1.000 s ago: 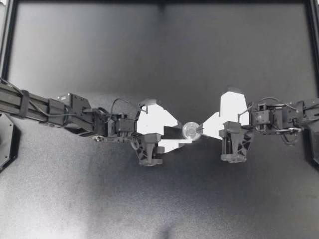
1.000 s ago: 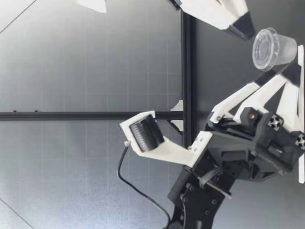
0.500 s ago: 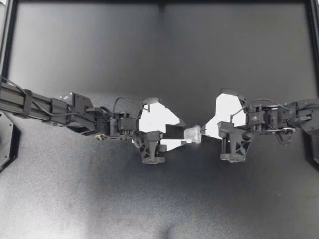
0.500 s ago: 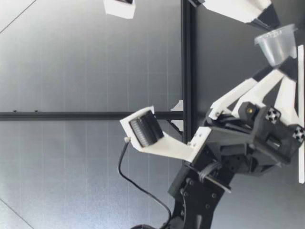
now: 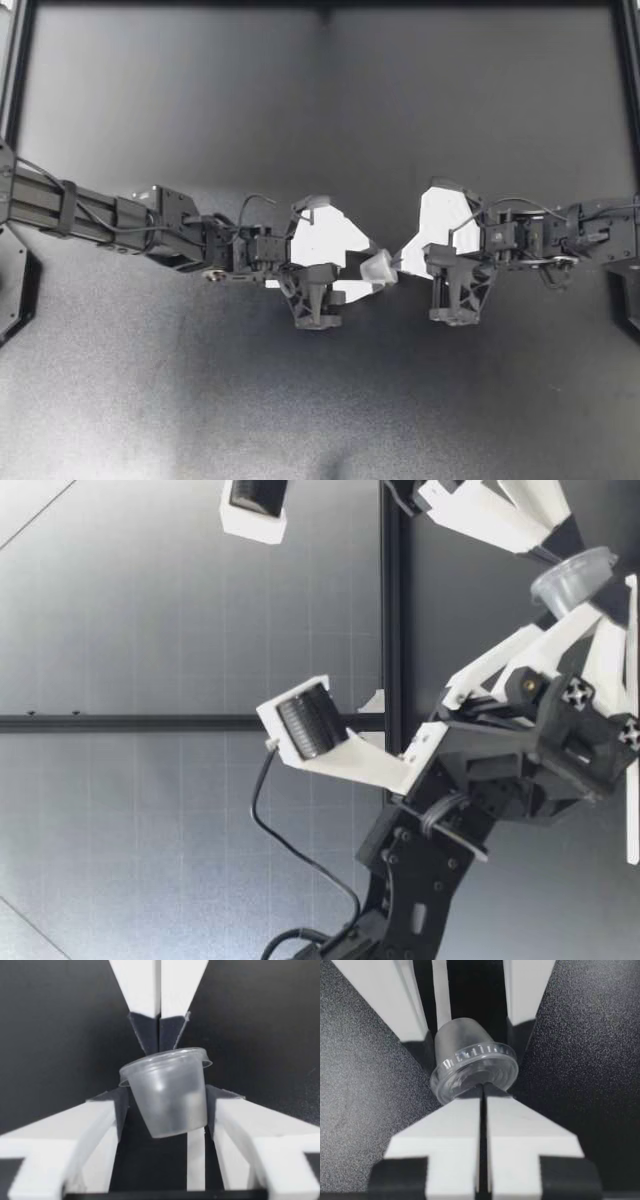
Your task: Pick up the plastic cup and open its lid.
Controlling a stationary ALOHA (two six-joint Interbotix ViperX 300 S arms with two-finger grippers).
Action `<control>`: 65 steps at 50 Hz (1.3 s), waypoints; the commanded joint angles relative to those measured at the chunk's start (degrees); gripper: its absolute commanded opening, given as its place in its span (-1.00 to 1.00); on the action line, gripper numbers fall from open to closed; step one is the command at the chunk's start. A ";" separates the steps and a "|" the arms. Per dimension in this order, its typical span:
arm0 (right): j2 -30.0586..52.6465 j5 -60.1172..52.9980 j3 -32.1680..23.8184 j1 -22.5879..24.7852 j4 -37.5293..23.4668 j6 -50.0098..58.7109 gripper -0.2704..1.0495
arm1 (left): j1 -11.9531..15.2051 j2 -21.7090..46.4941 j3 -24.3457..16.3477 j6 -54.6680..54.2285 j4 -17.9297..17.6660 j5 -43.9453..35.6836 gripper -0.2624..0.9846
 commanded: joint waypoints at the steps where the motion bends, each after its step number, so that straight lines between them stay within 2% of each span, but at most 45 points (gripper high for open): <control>1: -0.62 -0.26 -1.05 0.44 0.09 0.00 -0.85 | 0.26 -0.88 -1.32 -0.53 0.00 0.09 0.22; 9: -0.44 -0.26 -1.05 1.05 0.09 0.09 -0.85 | 0.26 -0.70 -1.67 -1.23 0.00 0.26 0.15; 24: -1.23 -0.26 -0.53 1.14 0.09 0.09 -0.85 | 0.26 -0.79 -1.23 -1.14 -0.09 1.05 -0.27; 34: -6.86 -0.62 1.14 1.14 0.09 0.09 -0.85 | 0.26 -1.85 -0.09 -1.05 0.00 0.44 -0.29; 40: -14.06 -2.02 1.93 1.14 0.00 -0.53 -0.85 | 0.00 -3.96 2.81 -1.05 0.09 -2.55 -0.29; 48: -21.36 -7.47 2.02 1.14 -3.34 -1.14 -0.85 | -0.53 -9.14 9.23 -1.41 -0.09 -11.78 -0.29; 57: -24.61 -15.56 1.58 1.23 -10.55 -1.23 -0.81 | -0.97 -15.47 15.64 -3.16 -0.09 -21.45 -0.29; 65: -24.17 -20.04 0.44 1.14 -15.64 -4.66 -0.70 | -1.14 -18.81 20.13 -4.83 -0.09 -31.29 -0.29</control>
